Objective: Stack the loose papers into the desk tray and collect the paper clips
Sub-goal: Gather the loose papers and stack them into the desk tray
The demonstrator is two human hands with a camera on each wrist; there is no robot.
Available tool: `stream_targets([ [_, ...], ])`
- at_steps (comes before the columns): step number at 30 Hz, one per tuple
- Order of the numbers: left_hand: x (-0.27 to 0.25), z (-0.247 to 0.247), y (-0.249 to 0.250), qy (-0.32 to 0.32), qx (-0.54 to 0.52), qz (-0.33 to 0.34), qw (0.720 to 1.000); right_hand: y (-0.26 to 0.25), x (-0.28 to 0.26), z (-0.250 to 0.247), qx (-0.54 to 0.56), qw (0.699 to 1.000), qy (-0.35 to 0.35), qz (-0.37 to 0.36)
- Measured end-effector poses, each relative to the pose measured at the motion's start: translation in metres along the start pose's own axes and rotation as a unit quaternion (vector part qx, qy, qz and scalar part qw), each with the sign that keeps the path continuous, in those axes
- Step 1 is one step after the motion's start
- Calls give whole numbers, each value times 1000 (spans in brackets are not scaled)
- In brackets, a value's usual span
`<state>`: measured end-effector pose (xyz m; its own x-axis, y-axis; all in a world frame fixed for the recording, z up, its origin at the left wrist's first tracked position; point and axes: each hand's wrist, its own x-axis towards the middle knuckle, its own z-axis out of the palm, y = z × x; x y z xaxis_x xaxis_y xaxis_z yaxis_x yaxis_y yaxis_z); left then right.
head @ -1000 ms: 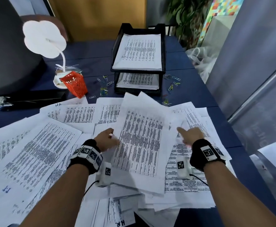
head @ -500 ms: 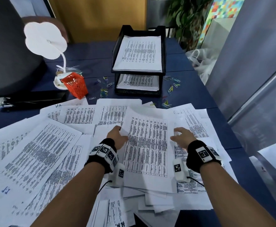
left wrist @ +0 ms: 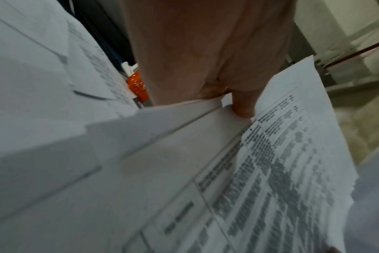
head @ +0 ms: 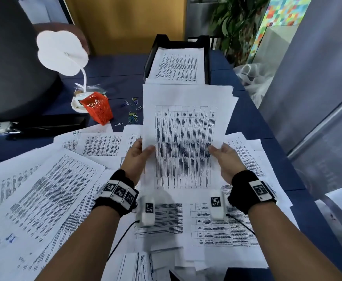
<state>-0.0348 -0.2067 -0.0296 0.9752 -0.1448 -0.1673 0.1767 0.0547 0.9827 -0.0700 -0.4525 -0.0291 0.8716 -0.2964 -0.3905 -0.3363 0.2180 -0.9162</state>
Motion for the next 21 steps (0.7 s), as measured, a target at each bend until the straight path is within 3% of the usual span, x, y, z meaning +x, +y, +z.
stream_targets([
  [2,3,2,8,4,32,15,999,-12,-4,10,10,998,-7,-65],
  [5,8,6,21,72,112,73,988,-27,-7,24,-25,984,18,-178],
  [9,8,10,42,112,49,136,983,-41,-12,35,-16,964,24,-263],
  [15,10,5,35,115,3,159,981,-40,-12,34,24,971,-4,-238],
  [21,14,7,20,89,-64,61,992,-30,-14,39,32,978,-10,-205],
])
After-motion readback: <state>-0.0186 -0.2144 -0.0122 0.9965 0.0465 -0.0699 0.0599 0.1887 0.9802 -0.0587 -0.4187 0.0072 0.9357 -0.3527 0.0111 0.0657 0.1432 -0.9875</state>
